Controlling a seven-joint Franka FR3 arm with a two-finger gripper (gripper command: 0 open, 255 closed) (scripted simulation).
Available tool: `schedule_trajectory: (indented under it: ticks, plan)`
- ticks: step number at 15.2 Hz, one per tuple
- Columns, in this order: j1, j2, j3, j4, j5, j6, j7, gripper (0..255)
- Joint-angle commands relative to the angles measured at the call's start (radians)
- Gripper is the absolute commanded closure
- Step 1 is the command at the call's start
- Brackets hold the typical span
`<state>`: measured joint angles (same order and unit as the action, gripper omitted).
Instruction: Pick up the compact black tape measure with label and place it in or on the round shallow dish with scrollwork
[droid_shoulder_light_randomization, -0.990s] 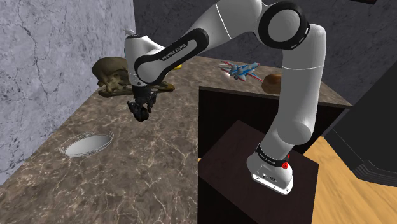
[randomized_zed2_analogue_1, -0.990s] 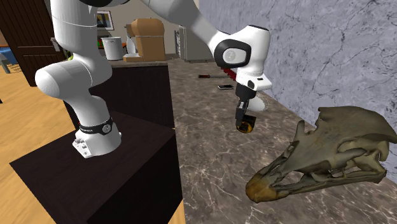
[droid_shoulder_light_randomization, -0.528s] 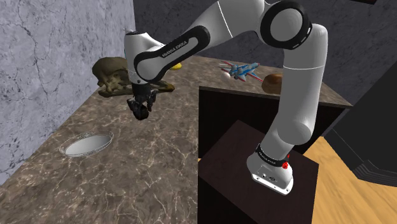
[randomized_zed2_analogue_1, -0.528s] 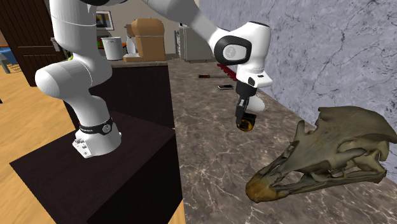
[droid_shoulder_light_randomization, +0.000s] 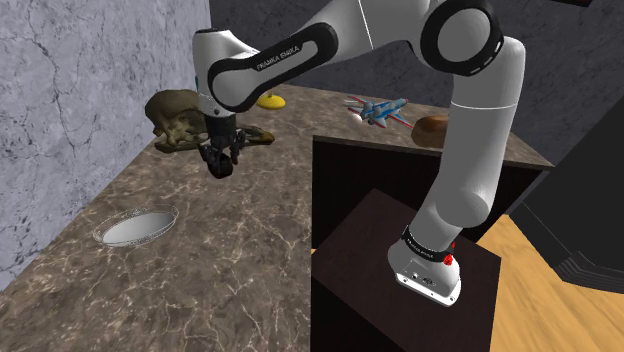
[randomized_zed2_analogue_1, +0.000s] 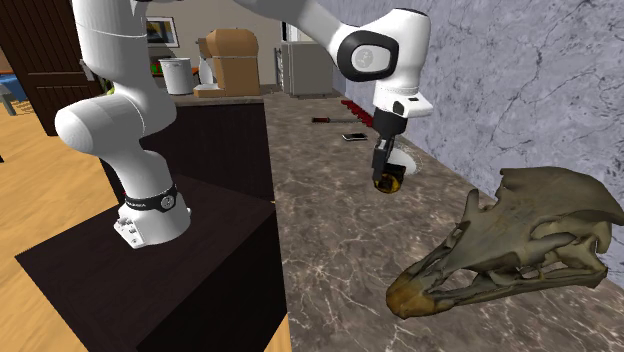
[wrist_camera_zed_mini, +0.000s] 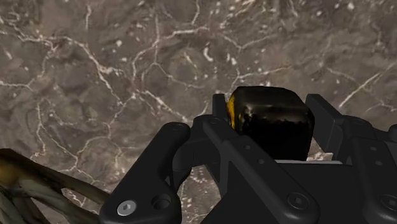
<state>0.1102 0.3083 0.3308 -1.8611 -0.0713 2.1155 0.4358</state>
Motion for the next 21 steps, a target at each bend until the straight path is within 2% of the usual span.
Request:
schedule_trajectory:
  ticks: [1,12,21]
  plan:
    - [-0.001,-0.013,0.002,0.012,0.005,-0.025,-0.002,255]
    - [-0.006,-0.064,0.009,0.092,0.025,-0.153,-0.012,255]
    - [0.153,0.11,0.056,0.341,-0.044,-0.236,0.192,255]
